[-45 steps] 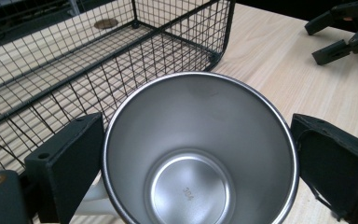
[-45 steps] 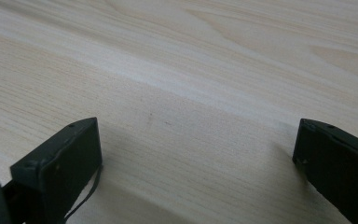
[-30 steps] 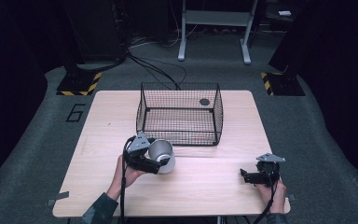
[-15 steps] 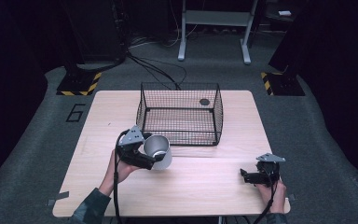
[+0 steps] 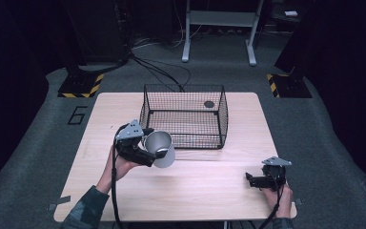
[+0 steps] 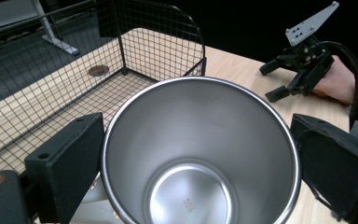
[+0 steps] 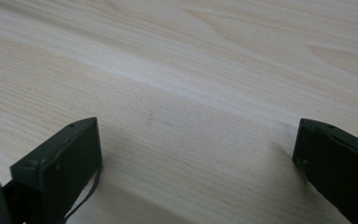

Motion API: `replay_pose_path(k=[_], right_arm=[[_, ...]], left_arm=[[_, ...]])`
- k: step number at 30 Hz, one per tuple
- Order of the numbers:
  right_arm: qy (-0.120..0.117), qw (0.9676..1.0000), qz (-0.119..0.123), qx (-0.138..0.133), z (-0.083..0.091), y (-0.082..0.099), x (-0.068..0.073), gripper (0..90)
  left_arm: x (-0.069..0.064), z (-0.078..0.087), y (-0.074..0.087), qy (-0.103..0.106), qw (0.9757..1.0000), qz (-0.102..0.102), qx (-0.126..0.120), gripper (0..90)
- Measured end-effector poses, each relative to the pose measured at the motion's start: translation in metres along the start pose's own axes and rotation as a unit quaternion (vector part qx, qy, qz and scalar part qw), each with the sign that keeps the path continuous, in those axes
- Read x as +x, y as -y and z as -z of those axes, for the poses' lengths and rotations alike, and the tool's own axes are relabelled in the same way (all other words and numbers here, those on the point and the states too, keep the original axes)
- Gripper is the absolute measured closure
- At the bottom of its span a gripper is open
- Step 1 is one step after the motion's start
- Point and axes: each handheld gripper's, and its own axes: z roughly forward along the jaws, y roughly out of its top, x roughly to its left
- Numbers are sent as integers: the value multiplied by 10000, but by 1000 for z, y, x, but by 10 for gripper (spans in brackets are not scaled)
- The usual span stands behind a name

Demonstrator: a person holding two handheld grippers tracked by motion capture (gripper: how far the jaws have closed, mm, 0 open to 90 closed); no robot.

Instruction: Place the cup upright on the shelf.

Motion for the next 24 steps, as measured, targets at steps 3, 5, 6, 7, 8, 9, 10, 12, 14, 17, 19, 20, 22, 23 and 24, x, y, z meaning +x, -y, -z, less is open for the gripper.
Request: replay_pose_path(k=[3,5,6,7,8,9,10,12,14,17,19,20,22,23,24], right_arm=[[-2,10000,22,-19,0,0,0,7],[-3,10000,0,7,0,0,0,7],[-7,10000,1,2,0,0,0,7],[-7,10000,1,2,0,0,0,7],[2,10000,-3,-32,0,0,0,7],[-8,10000,-3,-9,0,0,0,7],[-8,10000,-3,-9,0,0,0,7],[3,10000,-1,-8,0,0,0,7],[-2,10000,13,0,0,0,0,7],[-8,10000,-3,-23,0,0,0,7],[-6,10000,1,-1,0,0,0,7],[-6,10000,1,-1,0,0,0,7],[-8,10000,-3,-26,0,0,0,7],[2,10000,0,-15,0,0,0,7],[-4,10000,23,-1,0,0,0,7]], left_arm=[[0,1,-5,-21,10000,-42,-4,57],[1,2,-10,-8,10000,-65,-26,57],[2,2,-12,12,10000,-74,-5,57],[2,2,-12,12,10000,-74,-5,57],[3,2,-14,-30,9999,-102,-3,57],[4,2,-17,-7,10000,-72,-12,57],[4,2,-17,-7,10000,-72,-12,57],[6,3,-20,-24,10000,-88,-38,57],[9,5,-25,4,10000,-82,-53,57],[10,5,-27,-4,9999,-88,-93,58],[12,7,-32,-7,9999,-93,-106,57],[12,7,-32,-7,9999,-93,-106,57],[15,8,-37,-6,9999,-126,-87,57],[15,8,-37,-6,9999,-126,-87,57],[16,9,-40,17,9999,-125,-95,57]])
